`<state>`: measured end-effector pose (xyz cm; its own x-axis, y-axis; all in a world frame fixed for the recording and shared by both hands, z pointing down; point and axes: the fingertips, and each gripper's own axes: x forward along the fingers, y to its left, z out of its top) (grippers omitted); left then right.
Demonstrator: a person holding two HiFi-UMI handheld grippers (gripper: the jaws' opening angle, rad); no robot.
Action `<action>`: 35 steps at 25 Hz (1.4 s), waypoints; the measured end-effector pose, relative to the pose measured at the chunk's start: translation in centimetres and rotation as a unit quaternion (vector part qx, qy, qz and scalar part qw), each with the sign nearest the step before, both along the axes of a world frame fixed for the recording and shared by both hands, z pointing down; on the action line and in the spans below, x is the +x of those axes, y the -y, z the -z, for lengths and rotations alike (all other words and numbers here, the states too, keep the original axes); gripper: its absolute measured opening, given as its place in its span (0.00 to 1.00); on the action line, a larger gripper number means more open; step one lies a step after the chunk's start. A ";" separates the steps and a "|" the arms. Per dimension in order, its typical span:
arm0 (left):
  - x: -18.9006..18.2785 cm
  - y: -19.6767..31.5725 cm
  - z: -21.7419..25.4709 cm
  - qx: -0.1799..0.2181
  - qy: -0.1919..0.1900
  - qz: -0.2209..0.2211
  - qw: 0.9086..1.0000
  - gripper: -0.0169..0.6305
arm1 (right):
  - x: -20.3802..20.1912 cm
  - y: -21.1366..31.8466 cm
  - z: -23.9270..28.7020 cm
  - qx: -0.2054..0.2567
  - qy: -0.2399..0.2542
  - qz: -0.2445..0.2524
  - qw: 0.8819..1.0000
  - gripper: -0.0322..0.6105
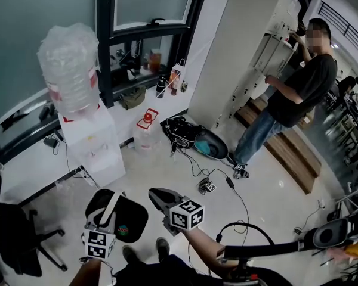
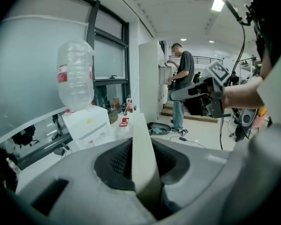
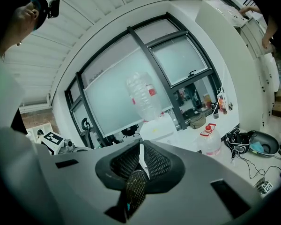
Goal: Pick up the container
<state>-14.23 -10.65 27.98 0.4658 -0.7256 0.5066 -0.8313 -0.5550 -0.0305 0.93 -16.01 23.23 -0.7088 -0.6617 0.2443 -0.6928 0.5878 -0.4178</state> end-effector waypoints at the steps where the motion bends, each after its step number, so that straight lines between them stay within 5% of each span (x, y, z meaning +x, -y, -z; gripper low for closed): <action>1: 0.1 -0.2 0.4 0.002 -0.002 -0.002 1.000 0.15 | 0.1 -0.2 0.3 0.001 -0.002 -0.002 1.000 0.10; 20: 1.0 -2.5 5.3 0.031 -0.008 -0.039 0.999 0.15 | 1.0 -1.8 7.6 0.091 -0.051 -0.032 0.994 0.06; 35: 2.8 -3.2 5.7 0.030 -0.013 -0.050 0.998 0.15 | 2.5 -2.5 8.5 0.107 -0.066 -0.046 0.991 0.06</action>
